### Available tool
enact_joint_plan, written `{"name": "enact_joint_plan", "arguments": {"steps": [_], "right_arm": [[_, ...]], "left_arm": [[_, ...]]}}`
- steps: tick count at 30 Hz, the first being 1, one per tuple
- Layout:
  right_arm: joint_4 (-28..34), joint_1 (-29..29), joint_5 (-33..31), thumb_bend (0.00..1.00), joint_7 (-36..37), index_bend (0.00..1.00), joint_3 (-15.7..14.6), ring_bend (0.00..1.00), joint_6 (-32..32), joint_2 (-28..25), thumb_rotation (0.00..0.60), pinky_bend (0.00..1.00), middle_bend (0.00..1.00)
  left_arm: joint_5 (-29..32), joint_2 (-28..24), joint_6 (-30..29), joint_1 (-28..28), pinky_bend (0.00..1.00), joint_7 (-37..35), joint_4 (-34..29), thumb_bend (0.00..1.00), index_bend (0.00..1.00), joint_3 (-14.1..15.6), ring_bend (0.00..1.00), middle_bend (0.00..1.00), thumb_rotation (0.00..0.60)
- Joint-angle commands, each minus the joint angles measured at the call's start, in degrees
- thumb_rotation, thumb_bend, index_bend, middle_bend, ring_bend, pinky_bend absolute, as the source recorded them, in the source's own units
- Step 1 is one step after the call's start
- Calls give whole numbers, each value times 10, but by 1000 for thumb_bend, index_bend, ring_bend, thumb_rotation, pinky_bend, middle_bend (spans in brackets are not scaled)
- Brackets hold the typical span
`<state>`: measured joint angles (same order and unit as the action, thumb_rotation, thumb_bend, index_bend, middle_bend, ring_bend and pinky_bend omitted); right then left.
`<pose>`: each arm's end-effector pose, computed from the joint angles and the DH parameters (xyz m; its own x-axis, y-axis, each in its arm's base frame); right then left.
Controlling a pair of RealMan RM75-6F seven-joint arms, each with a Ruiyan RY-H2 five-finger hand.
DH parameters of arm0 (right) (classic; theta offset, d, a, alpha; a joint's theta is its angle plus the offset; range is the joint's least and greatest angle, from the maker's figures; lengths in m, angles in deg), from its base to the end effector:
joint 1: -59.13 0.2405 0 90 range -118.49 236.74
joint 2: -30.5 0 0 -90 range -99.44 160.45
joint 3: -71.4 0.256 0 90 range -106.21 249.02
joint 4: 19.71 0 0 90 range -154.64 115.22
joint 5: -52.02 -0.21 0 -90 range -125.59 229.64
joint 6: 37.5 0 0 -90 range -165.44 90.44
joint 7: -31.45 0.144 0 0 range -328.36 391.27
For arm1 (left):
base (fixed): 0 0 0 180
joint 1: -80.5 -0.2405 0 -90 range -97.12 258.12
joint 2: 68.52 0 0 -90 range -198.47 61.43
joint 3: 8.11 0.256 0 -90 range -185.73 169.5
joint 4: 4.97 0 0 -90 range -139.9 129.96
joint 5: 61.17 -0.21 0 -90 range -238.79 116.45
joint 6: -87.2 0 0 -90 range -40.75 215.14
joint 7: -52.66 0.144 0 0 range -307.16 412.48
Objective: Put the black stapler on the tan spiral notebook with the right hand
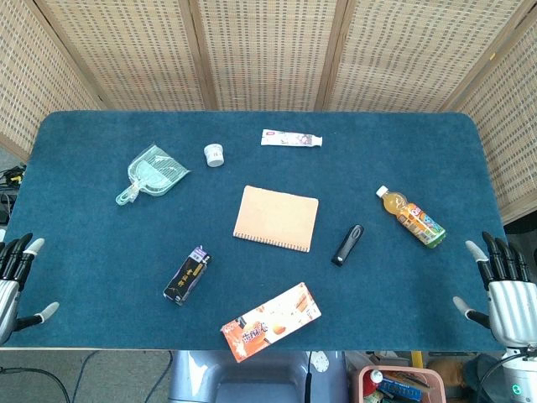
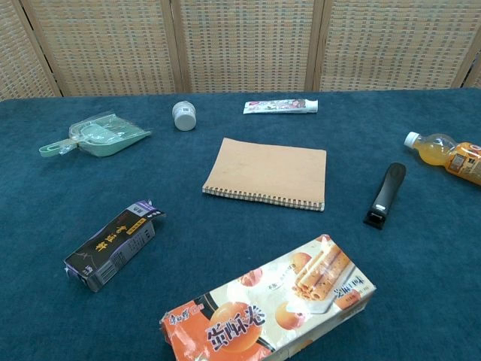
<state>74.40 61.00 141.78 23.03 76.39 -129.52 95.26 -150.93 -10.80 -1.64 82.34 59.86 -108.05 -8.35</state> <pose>-0.2949 -0.1709 0.1708 0.4860 0.1367 0.8632 -0.8704 -0.0126 0.4921 -0.2819 0.1540 0.1769 0.4448 0.0022 0.8956 0.8953 -0.0276 -0.4446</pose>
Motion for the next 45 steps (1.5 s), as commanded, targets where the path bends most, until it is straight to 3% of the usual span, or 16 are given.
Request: {"name": "enact_joint_plan", "arguments": {"steps": [1, 11, 19, 28, 40, 45], "right_arm": [[-1, 1, 0, 0, -1, 0, -1, 0, 2, 0, 600, 0, 0], [-27, 30, 24, 0, -29, 0, -15, 0, 52, 14, 600, 0, 0], [-133, 171, 145, 0, 8, 0, -31, 0, 193, 36, 600, 0, 0], [-271, 300, 260, 0, 97, 34, -61, 0, 258, 96, 600, 0, 0], [-371, 386, 271, 70, 87, 57, -71, 0, 336, 162, 600, 0, 19], [-402, 402, 260, 175, 80, 153, -81, 0, 368, 186, 600, 42, 91]], "left_arm": [[2, 0, -1, 0, 0, -2, 1, 44, 0, -1, 0, 0, 600], [14, 8, 11, 7, 0, 2, 7, 45, 0, -8, 0, 0, 600], [30, 18, 22, 17, 0, 24, 6, 44, 0, -18, 0, 0, 600], [82, 34, 56, 35, 0, 59, 10, 45, 0, -36, 0, 0, 600], [142, 48, 89, 54, 0, 93, 14, 44, 0, -52, 0, 0, 600], [154, 47, 94, 57, 0, 93, 15, 45, 0, -55, 0, 0, 600]]}}
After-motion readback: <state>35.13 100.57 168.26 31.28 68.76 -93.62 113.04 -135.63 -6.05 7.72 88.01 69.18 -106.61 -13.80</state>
